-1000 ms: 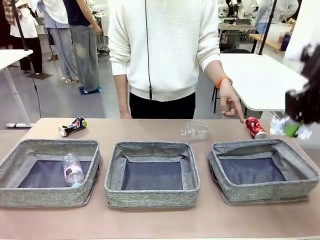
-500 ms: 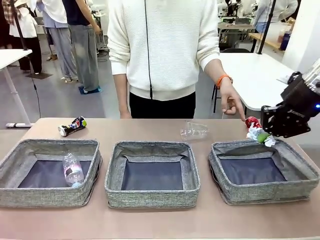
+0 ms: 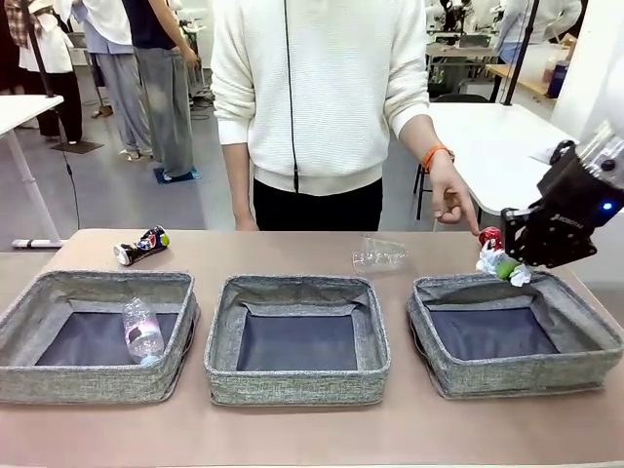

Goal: Sort the waste into the appropriate baskets.
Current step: Place the picked waste into the Fabric basket indicated by the person.

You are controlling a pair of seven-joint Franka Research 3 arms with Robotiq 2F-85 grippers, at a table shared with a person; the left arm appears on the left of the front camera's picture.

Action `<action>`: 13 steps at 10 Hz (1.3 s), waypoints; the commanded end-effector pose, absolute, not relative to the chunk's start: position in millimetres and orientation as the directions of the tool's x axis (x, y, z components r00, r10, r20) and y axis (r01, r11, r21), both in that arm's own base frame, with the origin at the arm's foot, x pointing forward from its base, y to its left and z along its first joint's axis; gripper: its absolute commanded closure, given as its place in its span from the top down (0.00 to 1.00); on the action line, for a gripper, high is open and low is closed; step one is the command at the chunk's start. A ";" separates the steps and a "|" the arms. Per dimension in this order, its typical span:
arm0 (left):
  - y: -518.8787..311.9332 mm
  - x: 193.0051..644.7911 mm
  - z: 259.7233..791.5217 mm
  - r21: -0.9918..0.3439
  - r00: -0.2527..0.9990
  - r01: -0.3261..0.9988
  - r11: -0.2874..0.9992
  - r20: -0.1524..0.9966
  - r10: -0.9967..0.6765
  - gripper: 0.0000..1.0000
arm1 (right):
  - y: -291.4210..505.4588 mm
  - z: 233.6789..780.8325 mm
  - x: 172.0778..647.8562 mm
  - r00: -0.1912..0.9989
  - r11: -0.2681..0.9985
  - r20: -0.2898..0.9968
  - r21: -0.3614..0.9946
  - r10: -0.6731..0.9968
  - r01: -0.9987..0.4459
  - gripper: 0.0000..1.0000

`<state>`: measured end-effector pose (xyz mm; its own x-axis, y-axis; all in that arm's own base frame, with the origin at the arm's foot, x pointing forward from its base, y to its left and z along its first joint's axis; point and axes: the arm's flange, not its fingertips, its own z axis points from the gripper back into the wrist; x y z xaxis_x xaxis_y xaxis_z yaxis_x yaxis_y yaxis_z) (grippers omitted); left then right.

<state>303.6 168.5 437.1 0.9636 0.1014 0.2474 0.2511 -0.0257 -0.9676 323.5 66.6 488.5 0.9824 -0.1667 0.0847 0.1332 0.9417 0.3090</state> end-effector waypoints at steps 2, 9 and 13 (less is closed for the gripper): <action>167.1 301.4 437.3 -0.963 0.959 0.268 -0.026 0.265 0.096 1.00 | 56.0 462.8 341.1 0.968 0.937 0.099 0.292 -0.230 0.193 0.08; 167.1 301.4 437.3 -0.963 0.959 0.268 -0.026 0.265 0.096 1.00 | 51.1 467.5 337.1 0.961 0.931 0.125 0.305 -0.249 0.201 1.00; 167.1 301.4 437.3 -0.963 0.959 0.268 -0.026 0.265 0.096 1.00 | 50.9 485.3 333.2 0.995 0.642 -0.094 0.765 0.026 0.055 1.00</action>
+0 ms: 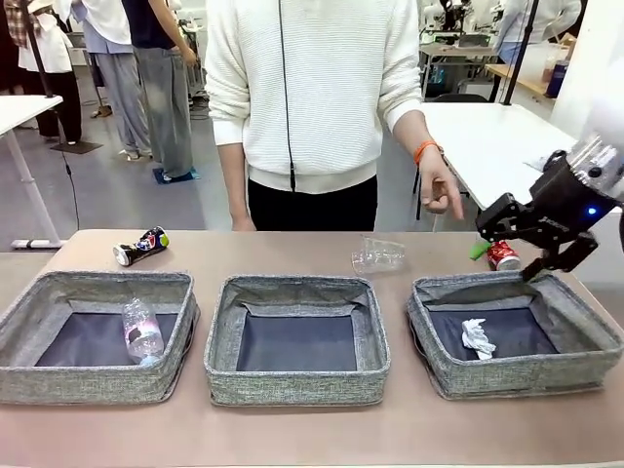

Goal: Sort the waste into the appropriate baskets.
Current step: Place the picked waste into the Fabric basket indicated by the person.

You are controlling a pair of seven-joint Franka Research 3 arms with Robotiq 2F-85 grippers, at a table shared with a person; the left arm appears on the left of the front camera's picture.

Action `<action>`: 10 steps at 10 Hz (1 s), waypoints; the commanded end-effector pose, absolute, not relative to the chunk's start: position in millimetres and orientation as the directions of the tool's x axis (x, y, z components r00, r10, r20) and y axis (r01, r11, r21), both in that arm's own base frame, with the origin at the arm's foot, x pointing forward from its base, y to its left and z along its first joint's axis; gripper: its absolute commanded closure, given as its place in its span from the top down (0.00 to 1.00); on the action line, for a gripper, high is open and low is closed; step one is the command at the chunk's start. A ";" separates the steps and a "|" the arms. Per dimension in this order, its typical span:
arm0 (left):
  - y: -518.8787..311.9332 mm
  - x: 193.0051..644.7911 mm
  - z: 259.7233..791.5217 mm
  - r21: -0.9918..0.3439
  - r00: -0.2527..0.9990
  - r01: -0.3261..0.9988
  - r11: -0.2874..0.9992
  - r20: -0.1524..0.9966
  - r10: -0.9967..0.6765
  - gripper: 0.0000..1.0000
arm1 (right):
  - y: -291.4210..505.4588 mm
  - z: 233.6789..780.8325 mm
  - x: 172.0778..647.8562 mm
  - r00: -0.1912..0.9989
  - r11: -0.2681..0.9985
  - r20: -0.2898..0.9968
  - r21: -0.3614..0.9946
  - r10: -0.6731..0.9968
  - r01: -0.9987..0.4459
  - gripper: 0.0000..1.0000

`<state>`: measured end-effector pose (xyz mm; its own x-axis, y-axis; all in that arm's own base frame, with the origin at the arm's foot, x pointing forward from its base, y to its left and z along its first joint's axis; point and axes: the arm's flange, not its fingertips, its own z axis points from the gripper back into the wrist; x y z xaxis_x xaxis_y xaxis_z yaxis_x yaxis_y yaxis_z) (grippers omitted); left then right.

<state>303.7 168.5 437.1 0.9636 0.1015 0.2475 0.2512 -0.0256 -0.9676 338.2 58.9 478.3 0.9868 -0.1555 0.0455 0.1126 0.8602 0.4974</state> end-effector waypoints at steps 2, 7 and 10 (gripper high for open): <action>167.1 301.4 437.3 -0.963 0.959 0.268 -0.026 0.265 0.096 1.00 | 24.1 506.1 321.2 0.978 0.073 -0.033 0.997 0.207 0.018 1.00; 167.1 301.4 437.3 -0.963 0.959 0.268 -0.026 0.265 0.096 1.00 | -78.5 501.3 269.5 0.990 -0.085 0.013 0.996 -0.143 -0.025 1.00; 167.1 301.4 437.3 -0.963 0.959 0.268 -0.026 0.265 0.096 1.00 | -95.7 516.0 266.4 0.992 -0.093 -0.011 0.996 -0.124 0.000 1.00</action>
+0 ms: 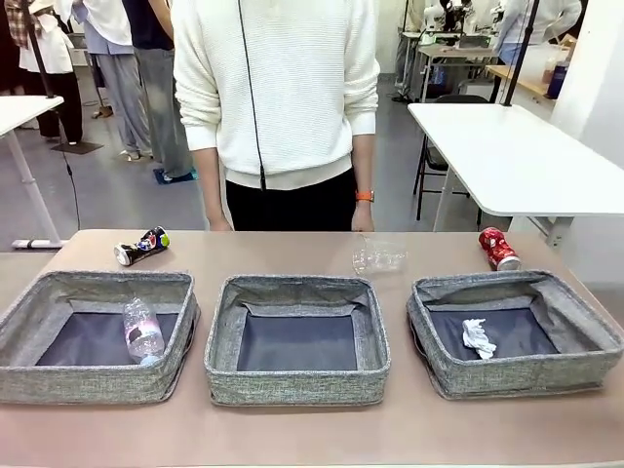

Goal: Sort the waste into the appropriate baskets.
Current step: Place the picked waste into the Fabric basket indicated by the person, then pick up the waste item pointed out by the person.

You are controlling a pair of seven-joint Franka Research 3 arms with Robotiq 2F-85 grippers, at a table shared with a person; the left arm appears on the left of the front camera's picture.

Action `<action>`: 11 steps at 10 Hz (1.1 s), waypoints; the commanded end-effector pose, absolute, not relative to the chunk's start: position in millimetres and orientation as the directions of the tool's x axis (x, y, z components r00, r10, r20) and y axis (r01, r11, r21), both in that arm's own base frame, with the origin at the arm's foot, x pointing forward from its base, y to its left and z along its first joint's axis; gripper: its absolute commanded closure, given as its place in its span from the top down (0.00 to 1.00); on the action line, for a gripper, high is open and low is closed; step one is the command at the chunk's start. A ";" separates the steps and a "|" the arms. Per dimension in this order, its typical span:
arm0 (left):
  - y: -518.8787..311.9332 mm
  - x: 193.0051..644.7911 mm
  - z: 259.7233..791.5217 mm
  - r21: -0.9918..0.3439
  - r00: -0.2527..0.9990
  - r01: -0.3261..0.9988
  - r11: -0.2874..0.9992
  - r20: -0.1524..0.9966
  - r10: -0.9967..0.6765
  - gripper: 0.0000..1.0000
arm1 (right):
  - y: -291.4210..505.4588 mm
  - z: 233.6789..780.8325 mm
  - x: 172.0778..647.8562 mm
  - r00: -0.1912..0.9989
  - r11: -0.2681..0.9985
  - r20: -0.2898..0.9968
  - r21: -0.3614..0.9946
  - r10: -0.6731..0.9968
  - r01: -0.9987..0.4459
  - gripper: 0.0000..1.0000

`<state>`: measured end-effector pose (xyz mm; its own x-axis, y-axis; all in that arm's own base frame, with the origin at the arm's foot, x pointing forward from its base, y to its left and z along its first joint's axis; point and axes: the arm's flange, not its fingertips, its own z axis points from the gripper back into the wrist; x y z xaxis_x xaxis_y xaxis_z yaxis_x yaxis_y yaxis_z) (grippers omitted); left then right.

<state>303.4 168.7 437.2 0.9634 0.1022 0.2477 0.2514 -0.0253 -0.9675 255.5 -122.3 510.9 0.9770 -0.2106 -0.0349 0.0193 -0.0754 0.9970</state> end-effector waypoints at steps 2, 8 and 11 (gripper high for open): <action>167.1 301.4 437.3 -0.963 0.959 0.268 -0.026 0.265 0.096 1.00 | -95.7 516.0 266.4 0.992 -0.093 -0.011 0.996 -0.124 0.000 1.00; 167.1 301.4 437.3 -0.963 0.959 0.268 -0.026 0.265 0.096 1.00 | -95.7 516.0 266.4 0.992 -0.093 -0.011 0.996 -0.124 0.000 1.00; 167.1 301.4 437.3 -0.963 0.959 0.268 -0.026 0.265 0.096 1.00 | -95.7 516.0 266.4 0.992 -0.093 -0.011 0.996 -0.124 0.000 1.00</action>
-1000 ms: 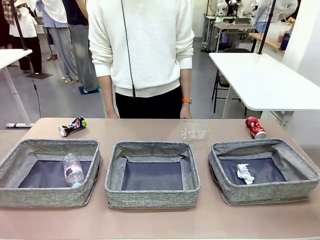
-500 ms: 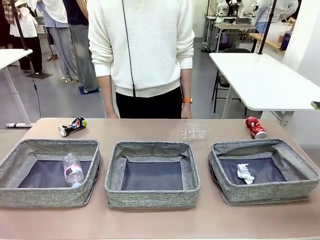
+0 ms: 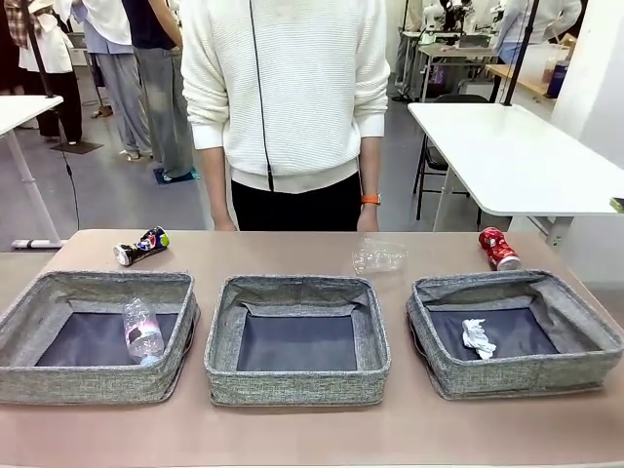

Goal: Sort the waste into the appropriate baskets.
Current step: Pick up the waste item pointed out by the person.

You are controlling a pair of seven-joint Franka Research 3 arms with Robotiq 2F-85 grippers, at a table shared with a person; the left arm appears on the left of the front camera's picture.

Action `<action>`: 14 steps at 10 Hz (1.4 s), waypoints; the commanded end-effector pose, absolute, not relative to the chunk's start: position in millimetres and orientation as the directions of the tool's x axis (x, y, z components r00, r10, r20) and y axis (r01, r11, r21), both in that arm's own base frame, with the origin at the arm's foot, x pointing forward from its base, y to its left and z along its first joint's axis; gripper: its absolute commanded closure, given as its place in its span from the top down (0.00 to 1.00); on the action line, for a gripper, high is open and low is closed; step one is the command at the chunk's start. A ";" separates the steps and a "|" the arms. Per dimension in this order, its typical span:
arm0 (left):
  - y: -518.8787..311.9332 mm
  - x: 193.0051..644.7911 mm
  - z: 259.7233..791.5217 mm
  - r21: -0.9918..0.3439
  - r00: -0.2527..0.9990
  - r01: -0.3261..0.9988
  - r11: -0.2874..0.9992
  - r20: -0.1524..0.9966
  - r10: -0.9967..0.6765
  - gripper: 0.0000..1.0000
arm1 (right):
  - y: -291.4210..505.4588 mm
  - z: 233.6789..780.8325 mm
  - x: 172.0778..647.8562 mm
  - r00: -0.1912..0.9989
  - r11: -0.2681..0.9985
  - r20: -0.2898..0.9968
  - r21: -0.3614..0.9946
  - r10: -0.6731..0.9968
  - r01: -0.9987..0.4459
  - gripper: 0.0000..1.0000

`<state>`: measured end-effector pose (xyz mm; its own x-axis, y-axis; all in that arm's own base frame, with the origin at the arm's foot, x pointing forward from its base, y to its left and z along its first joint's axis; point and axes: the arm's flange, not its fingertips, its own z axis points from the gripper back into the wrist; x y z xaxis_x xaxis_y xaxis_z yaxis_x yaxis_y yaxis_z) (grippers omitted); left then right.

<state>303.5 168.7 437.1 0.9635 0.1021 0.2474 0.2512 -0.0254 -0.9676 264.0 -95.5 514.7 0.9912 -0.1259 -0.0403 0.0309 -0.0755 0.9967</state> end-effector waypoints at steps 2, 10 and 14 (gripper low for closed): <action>167.1 301.4 437.3 -0.963 0.959 0.268 -0.026 0.265 0.096 1.00 | -95.7 516.0 266.4 0.992 -0.093 -0.011 0.996 -0.124 0.000 1.00; 167.1 301.4 437.3 -0.963 0.959 0.268 -0.026 0.265 0.096 1.00 | -95.7 516.0 266.4 0.992 -0.093 -0.011 0.996 -0.124 0.000 1.00; 167.1 301.4 437.3 -0.963 0.959 0.268 -0.026 0.265 0.096 1.00 | -95.7 516.0 266.4 0.992 -0.093 -0.011 0.996 -0.124 0.000 1.00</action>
